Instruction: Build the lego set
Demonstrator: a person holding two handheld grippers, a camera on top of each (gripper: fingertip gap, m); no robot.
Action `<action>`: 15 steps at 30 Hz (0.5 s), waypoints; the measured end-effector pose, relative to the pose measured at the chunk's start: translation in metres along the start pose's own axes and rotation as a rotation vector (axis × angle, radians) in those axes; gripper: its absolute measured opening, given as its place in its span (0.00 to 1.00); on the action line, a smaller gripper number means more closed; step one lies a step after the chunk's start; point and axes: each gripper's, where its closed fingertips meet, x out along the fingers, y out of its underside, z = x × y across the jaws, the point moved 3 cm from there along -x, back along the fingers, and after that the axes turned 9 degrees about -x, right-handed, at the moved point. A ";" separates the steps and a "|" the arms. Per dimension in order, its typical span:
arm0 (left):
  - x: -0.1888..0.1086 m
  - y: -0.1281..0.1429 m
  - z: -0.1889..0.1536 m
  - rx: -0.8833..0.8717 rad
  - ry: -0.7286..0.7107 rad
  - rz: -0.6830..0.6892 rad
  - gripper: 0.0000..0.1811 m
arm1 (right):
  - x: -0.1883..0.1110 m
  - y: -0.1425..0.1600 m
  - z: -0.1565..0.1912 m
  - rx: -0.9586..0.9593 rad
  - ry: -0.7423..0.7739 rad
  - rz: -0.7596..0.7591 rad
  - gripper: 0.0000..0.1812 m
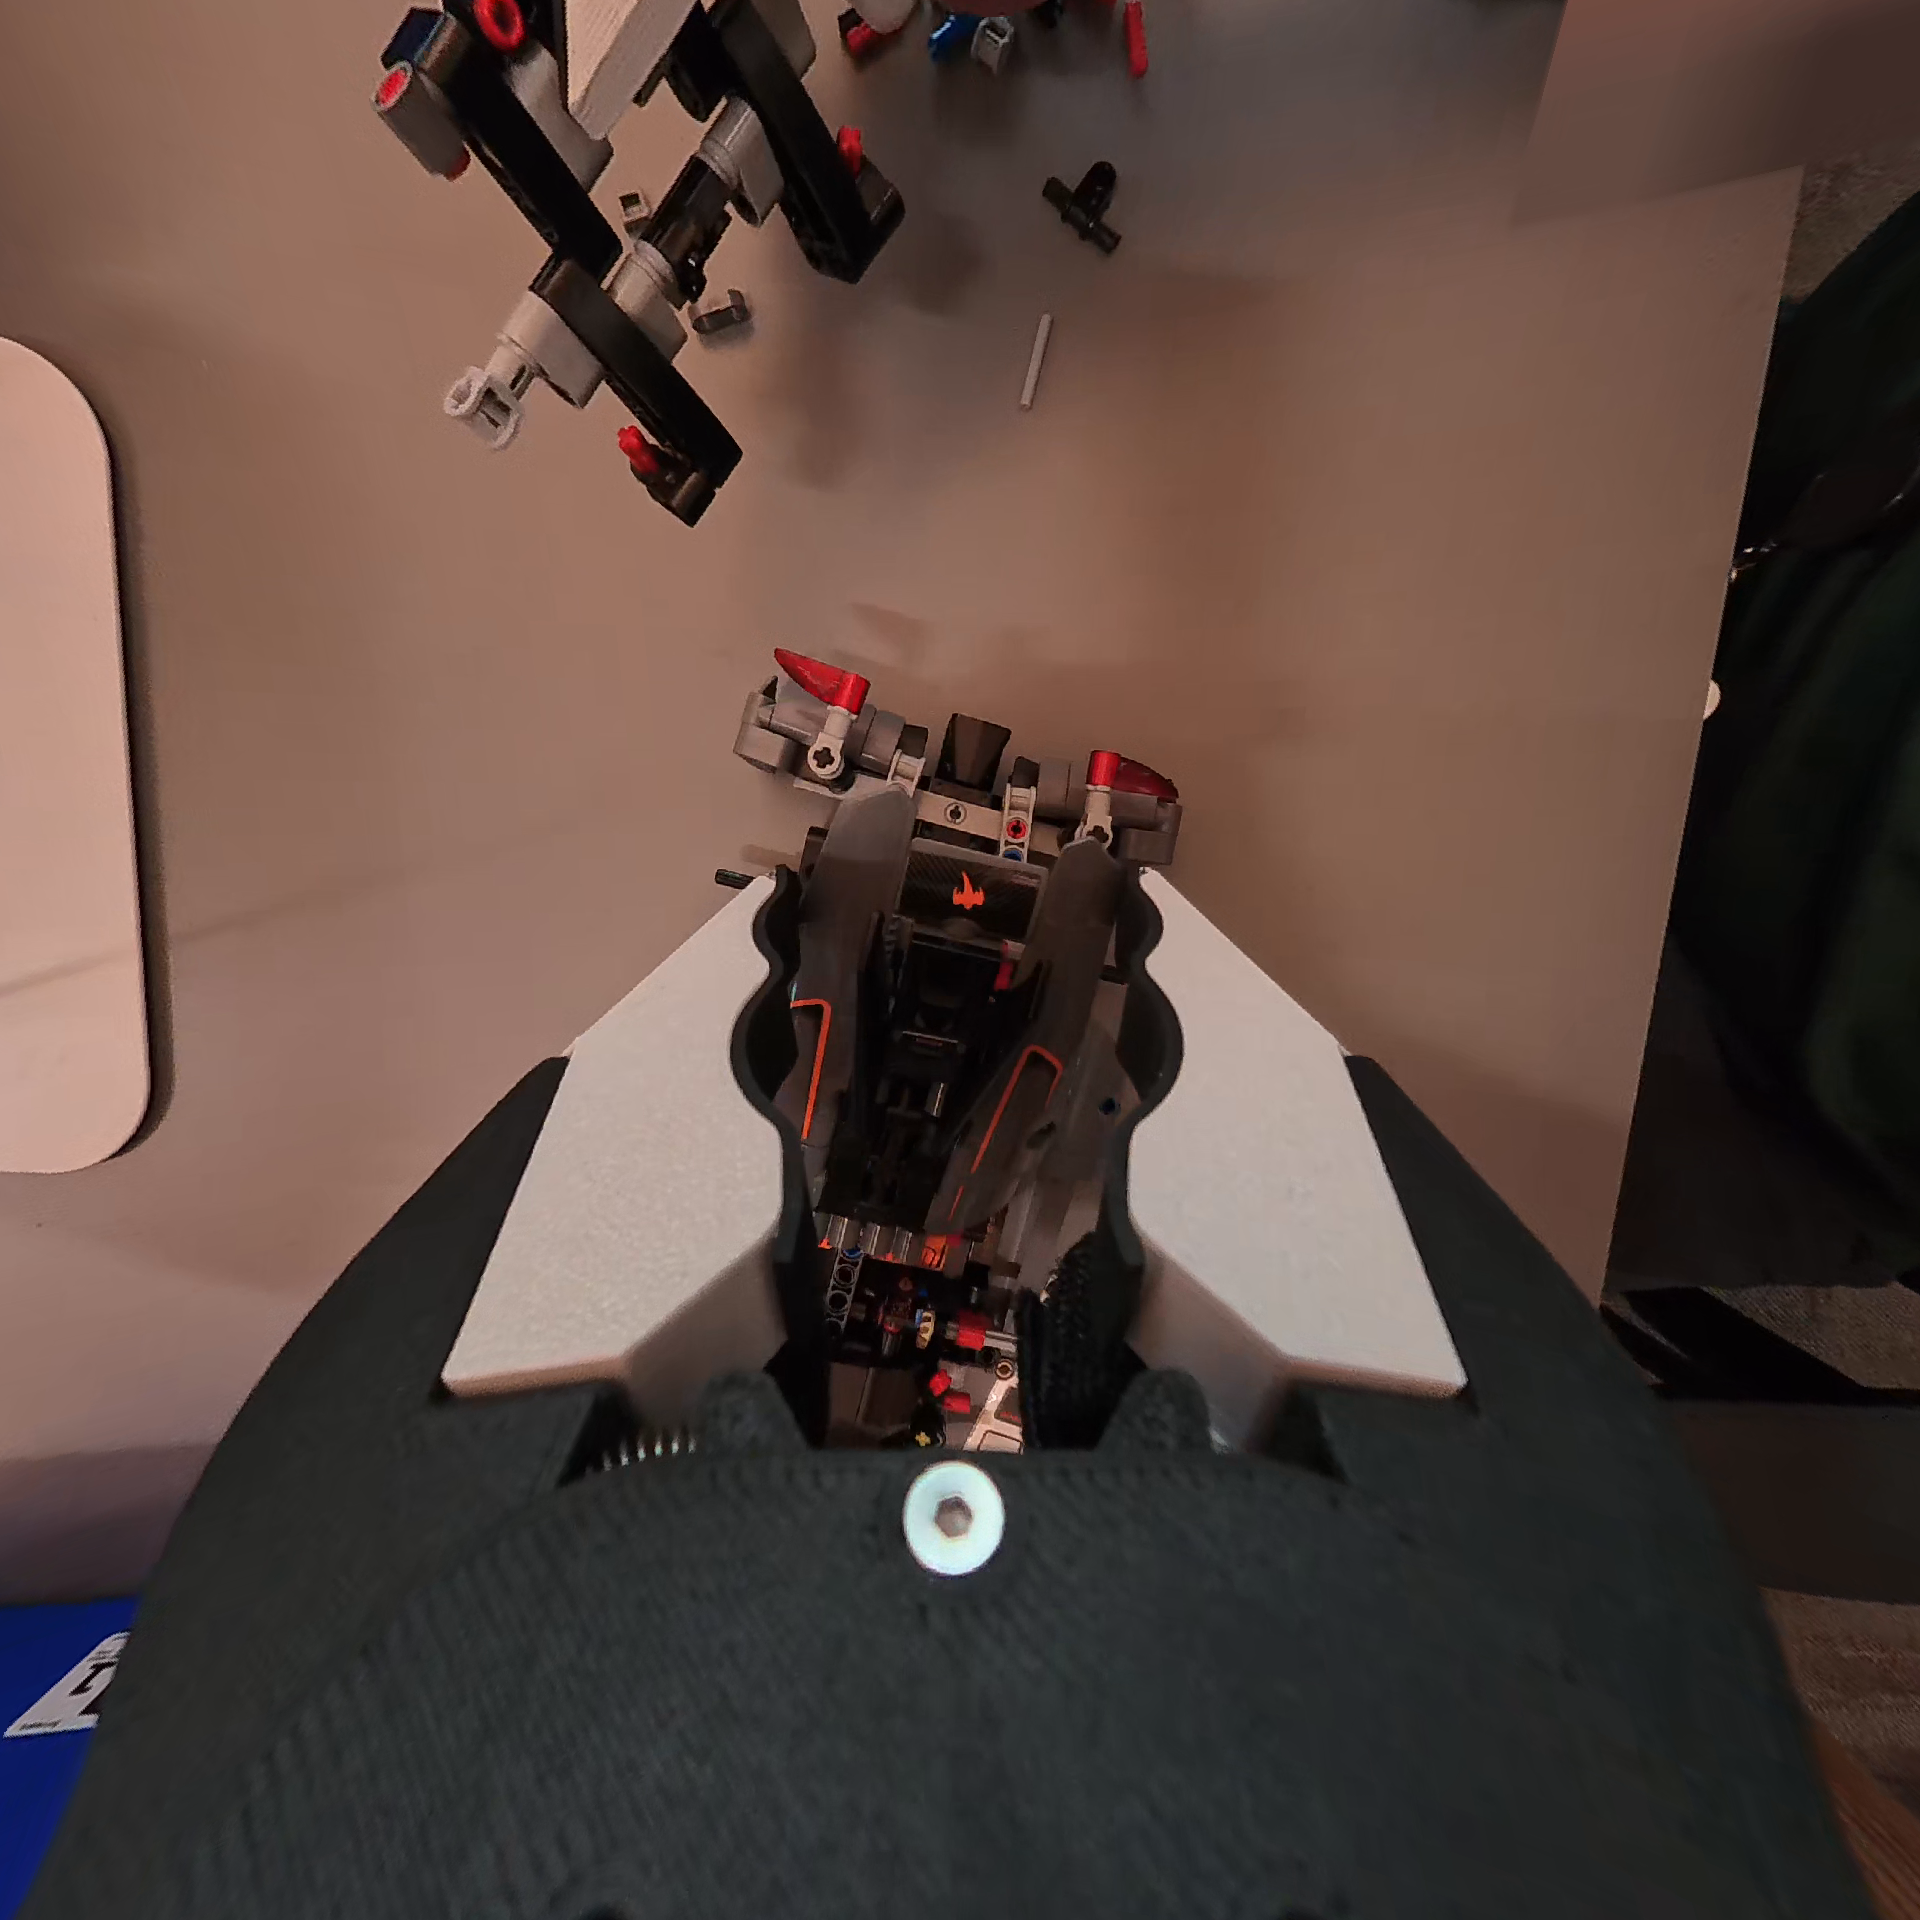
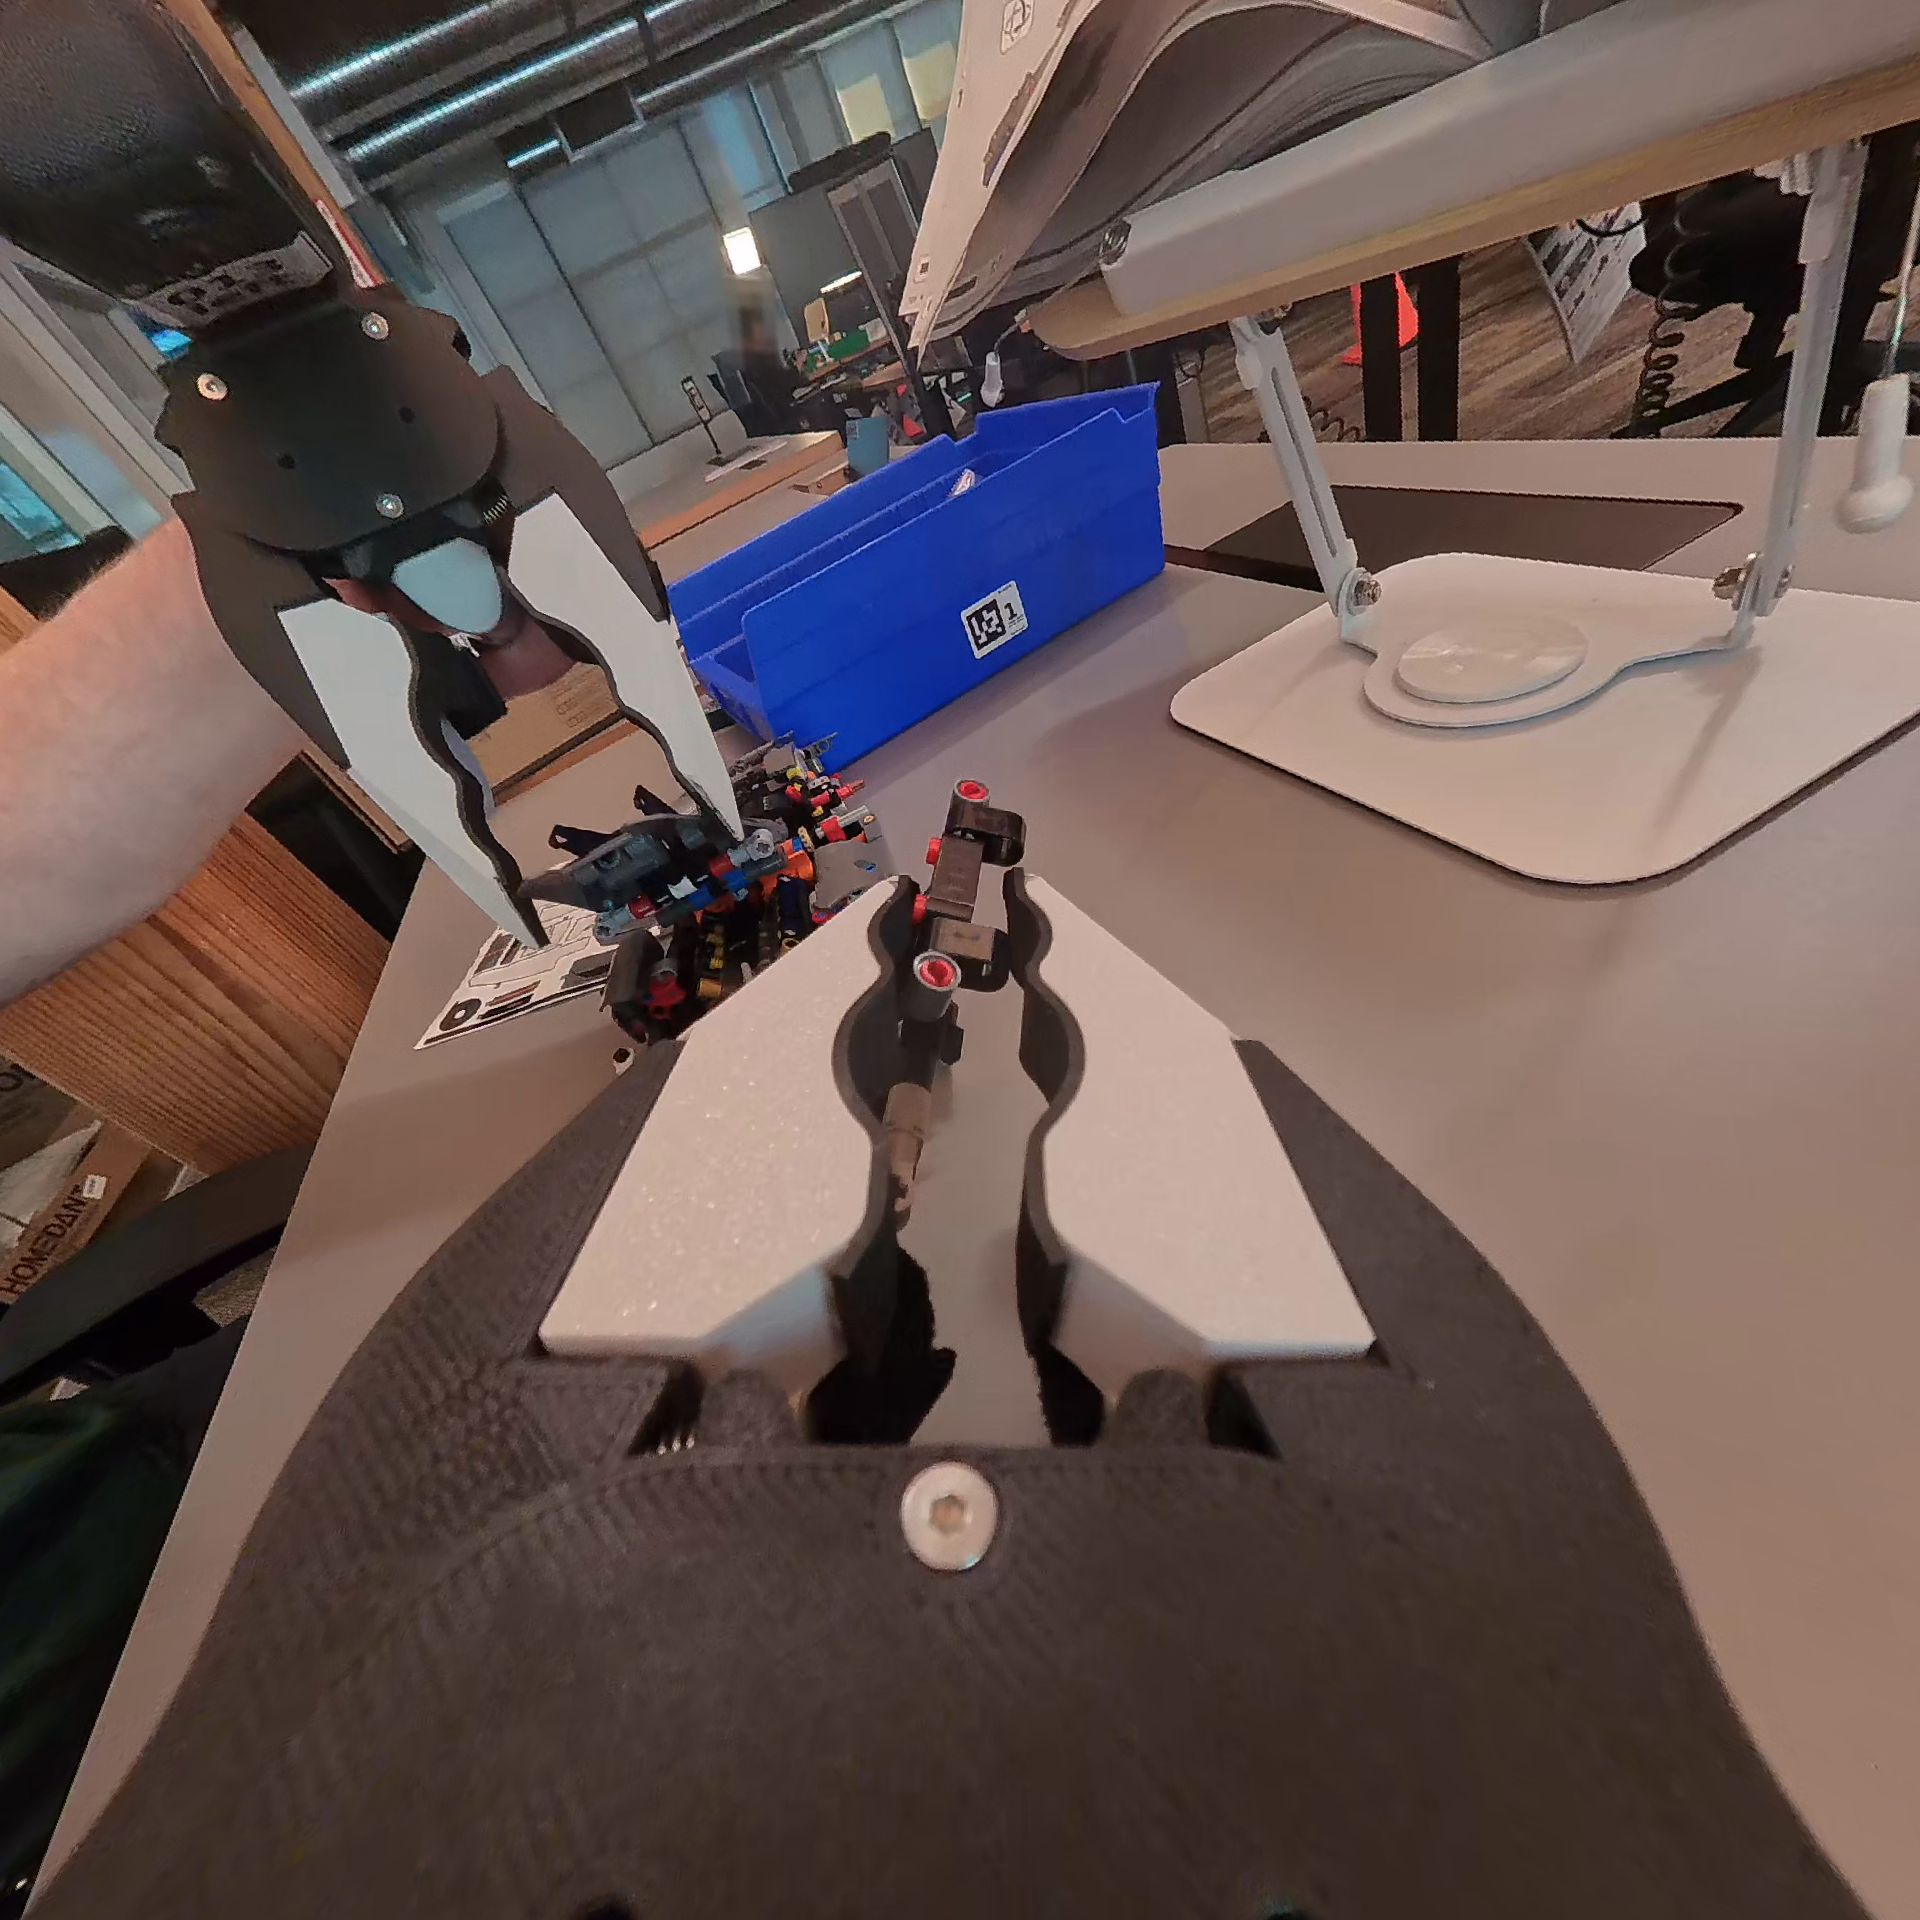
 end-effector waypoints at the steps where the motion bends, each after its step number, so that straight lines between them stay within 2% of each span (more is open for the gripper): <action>1: -0.001 0.000 0.000 0.000 0.002 -0.002 0.33 | 0.000 0.000 0.000 0.000 -0.001 0.001 0.08; 15: -0.017 0.005 0.003 -0.027 0.065 -0.071 0.33 | 0.003 0.003 0.000 0.003 -0.006 0.012 0.08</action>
